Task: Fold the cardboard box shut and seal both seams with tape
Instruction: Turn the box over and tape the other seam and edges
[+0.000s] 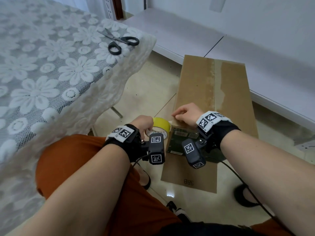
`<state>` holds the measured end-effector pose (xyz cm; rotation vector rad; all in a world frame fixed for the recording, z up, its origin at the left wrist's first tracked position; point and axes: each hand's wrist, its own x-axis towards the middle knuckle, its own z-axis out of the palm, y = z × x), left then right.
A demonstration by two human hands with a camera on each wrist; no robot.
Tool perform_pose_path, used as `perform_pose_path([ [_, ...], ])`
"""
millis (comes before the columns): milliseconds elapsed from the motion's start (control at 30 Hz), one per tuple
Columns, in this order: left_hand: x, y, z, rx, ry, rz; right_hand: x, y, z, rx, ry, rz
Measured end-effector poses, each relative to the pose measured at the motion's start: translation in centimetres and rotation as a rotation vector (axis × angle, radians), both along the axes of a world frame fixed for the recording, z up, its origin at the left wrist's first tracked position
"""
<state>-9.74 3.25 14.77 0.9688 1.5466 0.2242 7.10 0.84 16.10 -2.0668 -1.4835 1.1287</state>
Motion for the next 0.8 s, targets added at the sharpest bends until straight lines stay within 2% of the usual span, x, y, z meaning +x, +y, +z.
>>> perform_pose_path([
  [100, -0.5, 1.5, 1.6, 0.02, 0.012, 0.021, -0.4, 0.0, 0.6, 0.077, 0.012, -0.063],
  [167, -1.0, 2.2, 3.0, 0.041, -0.037, 0.059, -1.0, 0.3, 1.4, 0.133, 0.011, -0.059],
  [300, -1.4, 3.6, 5.2, 0.079, -0.266, 0.146, -2.7, 1.3, 3.7, 0.291, 0.06, -0.027],
  [433, -2.1, 4.6, 7.4, 0.239, -0.409, 0.178, -4.8, 3.7, 7.2, 0.709, -0.162, 0.014],
  [533, -2.9, 5.0, 7.8, 0.238, -0.486, 0.154, -6.3, 5.7, 9.8, 0.949, -0.239, 0.135],
  [667, -4.5, 5.7, 7.5, 0.17, -0.507, 0.223, -8.4, 8.2, 11.9, 0.978, -0.387, 0.283],
  [800, -4.8, 6.4, 7.5, 0.125, -0.585, 0.244, -9.7, 10.4, 12.1, 0.781, -0.544, 0.32],
])
